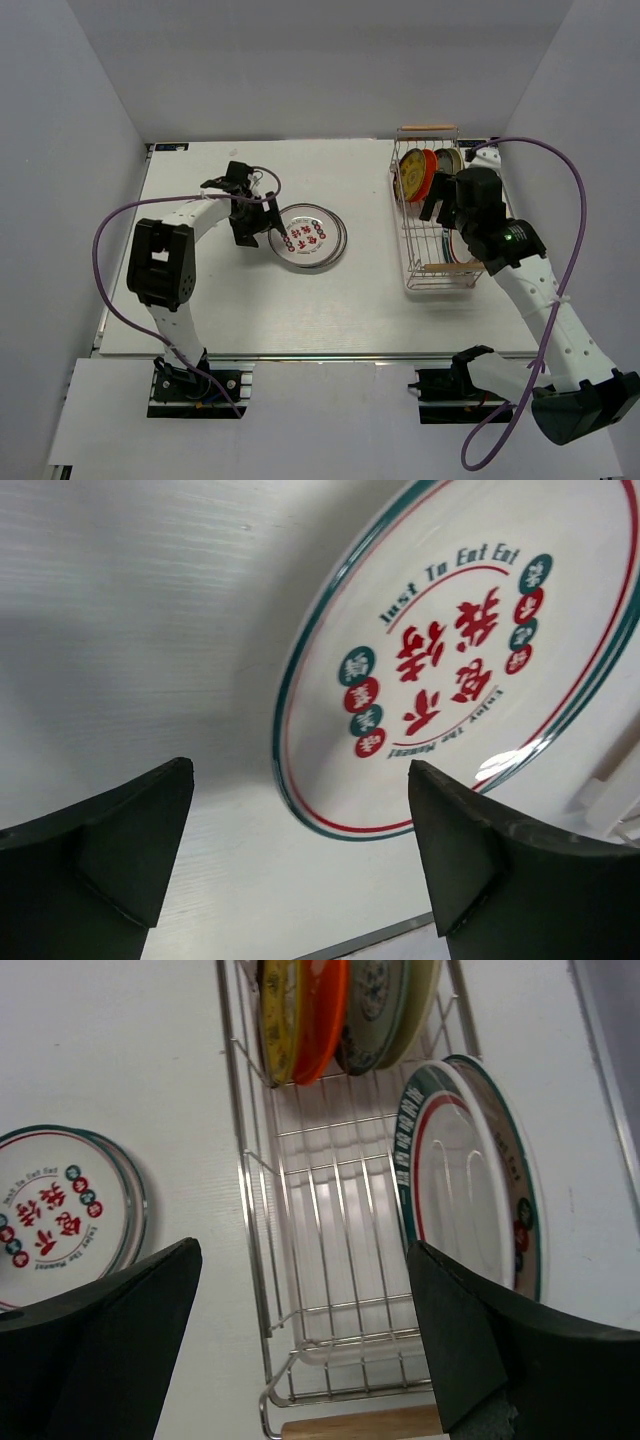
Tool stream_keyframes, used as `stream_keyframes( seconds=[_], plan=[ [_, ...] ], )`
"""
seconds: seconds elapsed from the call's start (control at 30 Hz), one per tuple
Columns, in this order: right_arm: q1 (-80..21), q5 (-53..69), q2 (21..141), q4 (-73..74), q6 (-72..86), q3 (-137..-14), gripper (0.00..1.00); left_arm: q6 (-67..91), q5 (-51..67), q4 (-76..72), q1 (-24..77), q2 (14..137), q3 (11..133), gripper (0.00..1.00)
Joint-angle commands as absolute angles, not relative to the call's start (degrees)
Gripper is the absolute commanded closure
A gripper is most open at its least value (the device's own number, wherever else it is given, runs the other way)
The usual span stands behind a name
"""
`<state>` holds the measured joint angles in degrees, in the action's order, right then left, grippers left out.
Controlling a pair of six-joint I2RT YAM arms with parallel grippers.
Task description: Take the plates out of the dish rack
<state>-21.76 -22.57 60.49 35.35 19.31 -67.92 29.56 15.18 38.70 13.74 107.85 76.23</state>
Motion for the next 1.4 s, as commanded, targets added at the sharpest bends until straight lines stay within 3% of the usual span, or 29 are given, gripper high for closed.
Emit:
stream_keyframes(
  seconds=[0.0,0.53,0.93,1.37],
  plan=[
    [-21.5,-30.0,61.2,38.9,19.0,-71.5,0.11,29.3,10.9,41.5,13.9,104.0,79.0,0.02],
    [-21.7,-37.5,64.4,46.3,16.4,-74.3,0.11,28.5,14.2,40.4,13.9,96.8,78.5,0.02],
    [-21.4,-39.9,71.4,47.1,16.3,-75.7,0.11,31.0,8.0,37.5,13.9,72.7,70.4,0.02],
    [-20.0,-42.3,73.0,49.0,17.7,-75.3,0.18,30.8,8.0,37.7,13.9,73.3,70.2,0.02]
  ],
)
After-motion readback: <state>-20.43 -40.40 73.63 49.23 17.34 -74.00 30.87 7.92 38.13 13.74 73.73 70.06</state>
